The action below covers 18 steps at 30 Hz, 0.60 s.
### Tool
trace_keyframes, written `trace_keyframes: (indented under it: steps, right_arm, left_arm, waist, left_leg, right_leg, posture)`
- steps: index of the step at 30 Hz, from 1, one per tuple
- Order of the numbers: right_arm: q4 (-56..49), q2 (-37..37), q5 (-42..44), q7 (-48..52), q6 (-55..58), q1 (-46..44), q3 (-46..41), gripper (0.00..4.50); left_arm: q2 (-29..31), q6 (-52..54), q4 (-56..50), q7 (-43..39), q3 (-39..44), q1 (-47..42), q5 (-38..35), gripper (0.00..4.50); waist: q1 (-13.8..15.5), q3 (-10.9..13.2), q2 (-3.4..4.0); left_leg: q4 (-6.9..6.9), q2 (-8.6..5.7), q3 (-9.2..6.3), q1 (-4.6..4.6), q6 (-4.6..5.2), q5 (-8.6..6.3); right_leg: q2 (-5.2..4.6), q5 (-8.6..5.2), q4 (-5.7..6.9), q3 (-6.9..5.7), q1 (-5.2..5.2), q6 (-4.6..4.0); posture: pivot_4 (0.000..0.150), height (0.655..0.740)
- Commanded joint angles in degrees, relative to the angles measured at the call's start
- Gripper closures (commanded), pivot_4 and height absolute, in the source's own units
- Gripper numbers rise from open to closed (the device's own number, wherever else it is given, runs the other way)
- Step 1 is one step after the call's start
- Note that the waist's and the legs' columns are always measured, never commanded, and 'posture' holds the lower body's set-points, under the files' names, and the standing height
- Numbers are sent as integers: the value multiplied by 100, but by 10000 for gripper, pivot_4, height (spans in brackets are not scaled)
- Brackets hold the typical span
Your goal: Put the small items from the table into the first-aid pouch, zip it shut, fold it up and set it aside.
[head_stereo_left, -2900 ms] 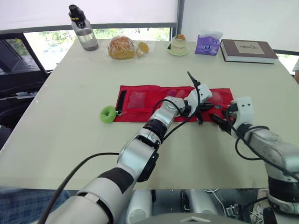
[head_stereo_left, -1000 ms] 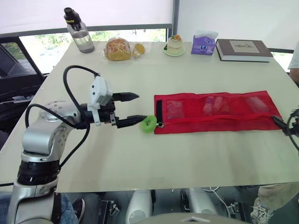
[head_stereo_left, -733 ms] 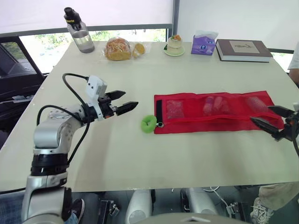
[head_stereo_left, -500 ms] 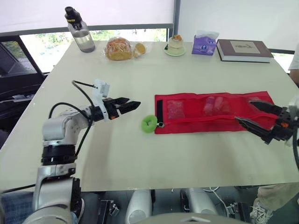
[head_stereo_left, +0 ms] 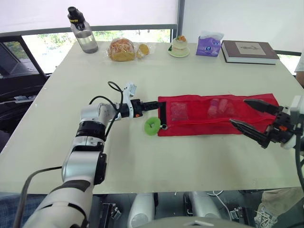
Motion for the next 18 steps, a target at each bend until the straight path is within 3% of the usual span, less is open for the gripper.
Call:
trace_keyframes:
  steps: [1,8,11,18]
  right_arm:
    - [-234,-128,216,-118,83,39,-238,501]
    - [-421,-100,399,-345,70,119,-203,501]
    - [-476,-77,483,-387,56,111,-143,0]
    - [-493,-52,565,-437,-29,-38,92,0]
  left_arm:
    - [-215,411,507,-489,-195,-62,64,0]
    - [-415,642,937,-866,17,-304,67,0]
    - [-440,658,1025,-911,118,-347,61,7968]
    - [-423,651,1193,-954,280,-354,79,38640]
  waist:
    - [6,0,0]
    - [28,0,-1]
    - [25,1,-2]
    - [0,3,-6]
  left_leg:
    - [1,-4,-1,-1,0,0]
    - [0,-18,-8,-7,0,0]
    - [0,-19,-9,-8,1,0]
    - [0,-19,-13,-8,1,0]
  right_leg:
    - [-2,0,-1,0,0,0]
    - [-14,-6,-2,-5,0,10]
    - [-15,-7,-2,-4,0,12]
    - [-15,-7,0,-8,-1,12]
  posture:
    - [1500,7400]
    - [1500,7400]
    - [1500,7400]
    - [1500,7400]
